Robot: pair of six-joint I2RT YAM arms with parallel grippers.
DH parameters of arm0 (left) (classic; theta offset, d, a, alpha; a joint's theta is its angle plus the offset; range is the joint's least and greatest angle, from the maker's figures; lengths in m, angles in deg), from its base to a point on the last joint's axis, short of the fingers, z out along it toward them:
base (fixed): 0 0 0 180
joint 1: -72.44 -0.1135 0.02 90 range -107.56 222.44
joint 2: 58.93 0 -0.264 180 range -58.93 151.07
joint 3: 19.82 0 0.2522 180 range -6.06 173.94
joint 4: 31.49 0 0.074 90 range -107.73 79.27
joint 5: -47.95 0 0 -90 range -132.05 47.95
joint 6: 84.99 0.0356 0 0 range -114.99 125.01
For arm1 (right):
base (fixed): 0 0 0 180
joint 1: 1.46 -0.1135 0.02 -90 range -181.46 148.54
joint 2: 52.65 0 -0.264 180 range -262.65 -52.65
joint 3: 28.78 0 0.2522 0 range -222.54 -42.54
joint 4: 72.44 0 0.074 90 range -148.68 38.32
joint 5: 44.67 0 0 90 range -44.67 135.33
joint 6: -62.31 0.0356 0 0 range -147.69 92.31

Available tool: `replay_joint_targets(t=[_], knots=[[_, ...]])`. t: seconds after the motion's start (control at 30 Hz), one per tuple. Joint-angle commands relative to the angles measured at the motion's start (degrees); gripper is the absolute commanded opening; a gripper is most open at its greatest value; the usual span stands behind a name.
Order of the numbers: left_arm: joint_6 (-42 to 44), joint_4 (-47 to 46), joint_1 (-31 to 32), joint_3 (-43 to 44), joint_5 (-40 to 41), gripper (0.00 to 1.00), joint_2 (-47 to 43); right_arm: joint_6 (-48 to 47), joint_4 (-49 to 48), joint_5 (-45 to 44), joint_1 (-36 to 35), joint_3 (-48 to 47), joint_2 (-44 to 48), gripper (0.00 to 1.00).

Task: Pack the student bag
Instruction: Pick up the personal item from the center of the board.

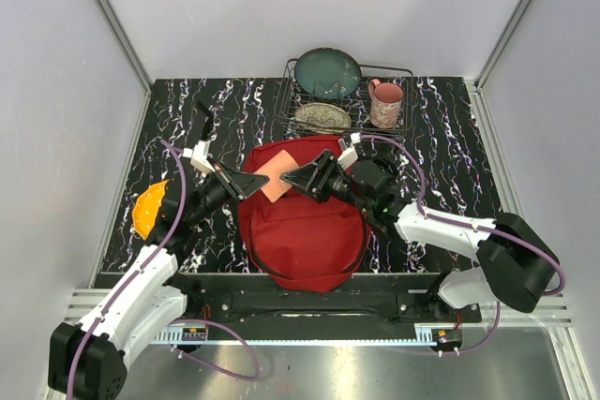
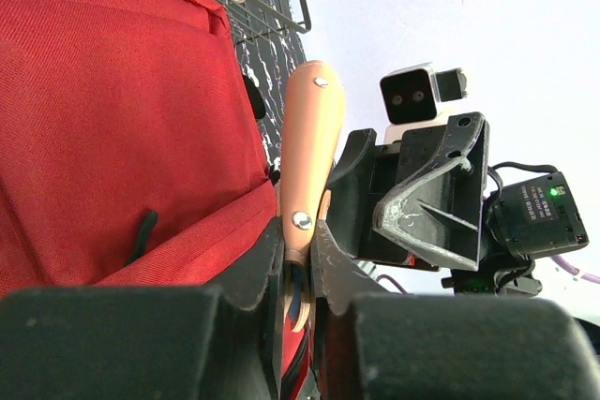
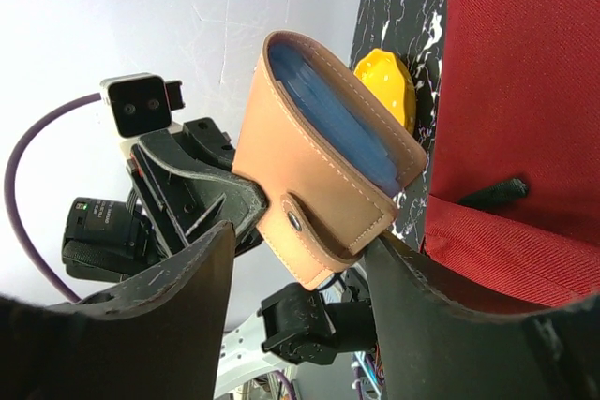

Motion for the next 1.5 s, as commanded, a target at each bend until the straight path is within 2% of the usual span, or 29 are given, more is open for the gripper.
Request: replay_joint_targets(t=[0.0, 0.03, 0.2, 0.27, 0.33, 0.37, 0.4, 0.53, 0.6, 0.63, 0.67, 0.7, 0.9, 0.97, 1.0, 1.07, 1.13, 1.27, 1.3, 1.33, 1.37, 1.4, 1.47], knots=[[-0.78, -4.82, -0.06, 0.05, -2.43, 0.00, 0.19, -0.39, -4.41, 0.72, -0.39, -0.64, 1.28, 0.62], [-1.13, -5.18, 0.02, -0.21, -2.17, 0.00, 0.28, -0.30, -4.41, 0.28, -0.31, -0.46, 1.37, 0.62], [-1.31, -5.89, -0.06, 0.13, -3.30, 0.00, 2.21, -0.56, -5.37, 0.45, -0.39, -0.20, 1.46, 0.47], [-1.48, -6.23, -0.06, 0.14, -3.83, 0.00, 2.65, -0.83, -5.46, 0.63, -0.31, -0.37, 1.55, 0.45], [-2.01, -6.59, -0.07, -0.21, -4.19, 0.00, 2.83, -0.83, -4.94, 0.63, -0.39, -0.37, 1.55, 0.51], [-2.36, -7.55, 0.02, -1.00, -4.10, 0.00, 2.57, -1.09, -4.58, 0.45, -0.39, -0.37, 1.72, 0.57], [-2.89, -7.99, 0.02, -1.36, -3.75, 0.00, 1.78, -1.18, -4.15, 0.28, -0.39, -0.29, 1.81, 0.68], [-2.28, -7.30, -0.07, -0.75, -4.27, 0.00, 0.81, -1.27, -0.81, -2.18, -0.39, 0.15, 2.69, 0.79], [-1.75, -6.06, -0.07, 0.04, -5.06, 0.00, 1.25, -1.27, -0.80, -2.80, -0.39, 0.68, 3.04, 0.79], [-1.84, -5.97, -0.07, 0.22, -4.98, 0.00, 1.34, -1.18, -1.59, -2.89, -0.39, 0.77, 3.04, 0.77], [-1.92, -6.23, 0.02, 0.14, -4.89, 0.00, 1.34, -1.09, -2.29, -2.71, -0.39, 0.94, 2.87, 0.70], [-2.10, -6.41, -0.06, 0.22, -4.89, 0.00, 1.34, -1.00, -2.99, -2.36, -0.39, 0.86, 2.69, 0.69], [-2.02, -11.07, 0.11, 1.27, -10.15, 0.00, 2.74, -0.57, -4.23, -0.69, -0.39, 0.59, 1.29, 0.69], [-0.88, -7.84, 0.02, 2.68, -9.73, 0.00, 2.39, -0.21, -5.28, -0.69, -0.39, 1.29, 1.37, 0.63], [0.17, -7.56, 0.02, 2.86, -9.72, 0.00, 2.31, -0.30, -5.55, -0.69, -0.39, 1.38, 1.46, 0.55], [0.45, -7.82, 0.02, 2.95, -10.68, 0.00, 2.91, -0.48, -5.55, -0.69, -0.48, 1.29, 1.64, 0.52], [0.10, -7.47, 0.02, 3.04, -11.92, 0.00, 3.62, -0.74, -5.55, -0.87, -0.39, 1.38, 1.90, 0.45], [-0.17, -7.38, 0.02, 2.33, -12.45, 0.00, 5.11, -1.09, -6.86, -1.04, -0.39, 2.08, 2.95, 0.43], [0.01, -7.12, 0.02, 2.42, -12.97, 0.00, 5.64, -1.09, -7.82, -0.87, -0.39, 2.26, 3.22, 0.33], [0.18, -7.12, 0.02, 2.59, -13.15, 0.00, 6.43, -1.35, -7.66, -0.87, -0.39, 2.52, 3.57, 0.15], [0.10, -7.12, 0.11, 2.68, -13.41, 0.00, 6.78, -1.53, -7.31, -1.04, -0.39, 2.61, 4.61, 0.07], [0.44, -7.20, 0.02, 2.86, -13.85, 0.22, 7.05, -1.88, -6.09, -1.74, -0.39, 2.70, 5.15, 0.00], [2.37, -5.54, 0.11, 3.47, -13.94, 0.42, 7.40, -3.46, -3.54, -2.79, -0.39, 2.88, 7.60, 0.00]])
